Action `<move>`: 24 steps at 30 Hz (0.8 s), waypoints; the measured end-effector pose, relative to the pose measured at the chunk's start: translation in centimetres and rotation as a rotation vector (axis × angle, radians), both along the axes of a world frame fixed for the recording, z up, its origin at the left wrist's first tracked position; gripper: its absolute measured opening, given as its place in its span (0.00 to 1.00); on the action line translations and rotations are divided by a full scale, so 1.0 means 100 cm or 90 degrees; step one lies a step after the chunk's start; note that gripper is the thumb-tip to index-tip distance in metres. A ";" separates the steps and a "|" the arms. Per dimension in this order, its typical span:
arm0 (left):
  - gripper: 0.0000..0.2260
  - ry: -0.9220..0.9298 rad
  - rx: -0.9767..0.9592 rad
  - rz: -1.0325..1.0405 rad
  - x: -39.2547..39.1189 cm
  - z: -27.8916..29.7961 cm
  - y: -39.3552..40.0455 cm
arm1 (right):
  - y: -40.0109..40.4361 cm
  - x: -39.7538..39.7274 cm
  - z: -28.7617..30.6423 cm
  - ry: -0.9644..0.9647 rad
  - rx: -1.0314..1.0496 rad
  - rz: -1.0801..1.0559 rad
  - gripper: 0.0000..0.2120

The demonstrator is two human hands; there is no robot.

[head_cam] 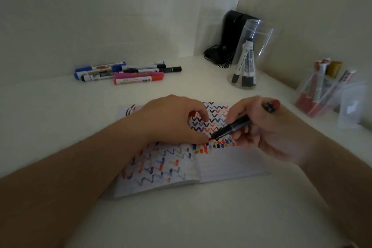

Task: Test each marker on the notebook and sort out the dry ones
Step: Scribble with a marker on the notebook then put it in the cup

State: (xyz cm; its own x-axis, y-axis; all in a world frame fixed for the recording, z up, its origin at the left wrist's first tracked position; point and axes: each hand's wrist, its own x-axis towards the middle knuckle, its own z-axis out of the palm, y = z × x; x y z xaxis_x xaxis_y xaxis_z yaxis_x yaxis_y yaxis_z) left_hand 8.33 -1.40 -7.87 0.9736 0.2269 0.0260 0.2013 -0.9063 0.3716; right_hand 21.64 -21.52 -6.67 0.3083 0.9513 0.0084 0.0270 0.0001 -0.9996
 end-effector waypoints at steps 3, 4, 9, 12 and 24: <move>0.22 0.011 -0.004 0.007 0.001 0.000 -0.001 | 0.000 -0.006 -0.017 -0.043 0.034 -0.070 0.18; 0.23 0.015 -0.003 0.007 0.001 0.000 -0.001 | 0.002 -0.008 -0.019 -0.061 0.044 -0.095 0.13; 0.27 0.024 0.006 0.031 0.003 0.000 -0.002 | 0.004 -0.015 -0.022 -0.116 0.053 -0.110 0.07; 0.24 0.022 0.013 0.026 0.003 -0.001 -0.001 | 0.004 -0.016 -0.021 -0.161 0.008 -0.128 0.06; 0.25 0.028 0.020 0.007 0.005 -0.006 0.001 | 0.008 -0.019 -0.019 -0.255 -0.077 -0.202 0.08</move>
